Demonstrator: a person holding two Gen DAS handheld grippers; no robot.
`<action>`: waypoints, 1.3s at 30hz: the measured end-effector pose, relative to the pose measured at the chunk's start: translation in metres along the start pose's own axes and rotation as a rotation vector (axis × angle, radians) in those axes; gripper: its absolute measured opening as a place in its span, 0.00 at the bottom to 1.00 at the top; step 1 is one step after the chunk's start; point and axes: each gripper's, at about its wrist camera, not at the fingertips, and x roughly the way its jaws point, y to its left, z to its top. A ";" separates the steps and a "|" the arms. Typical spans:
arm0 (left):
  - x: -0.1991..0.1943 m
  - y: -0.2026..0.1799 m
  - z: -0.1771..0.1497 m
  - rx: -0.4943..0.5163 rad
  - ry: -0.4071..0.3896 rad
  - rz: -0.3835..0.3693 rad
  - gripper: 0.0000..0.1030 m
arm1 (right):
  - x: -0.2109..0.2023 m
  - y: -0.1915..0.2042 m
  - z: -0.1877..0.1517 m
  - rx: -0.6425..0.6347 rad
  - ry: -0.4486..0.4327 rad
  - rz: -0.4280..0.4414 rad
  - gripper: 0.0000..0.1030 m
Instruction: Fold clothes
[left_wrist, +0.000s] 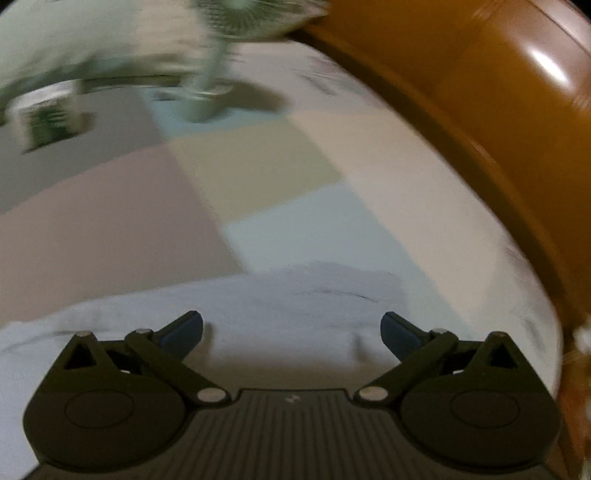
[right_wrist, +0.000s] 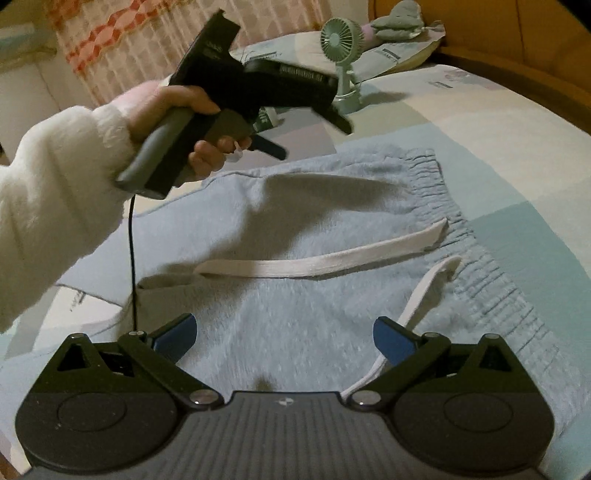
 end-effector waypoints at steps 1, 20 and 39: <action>0.005 -0.008 -0.002 0.015 0.018 -0.026 0.98 | -0.001 -0.001 0.000 0.004 -0.001 0.000 1.00; 0.051 -0.059 0.008 0.053 0.126 -0.059 0.99 | -0.021 -0.014 -0.007 0.035 -0.020 -0.070 1.00; -0.031 -0.078 -0.015 0.203 0.073 -0.033 0.99 | -0.008 -0.021 -0.013 -0.065 0.080 -0.242 1.00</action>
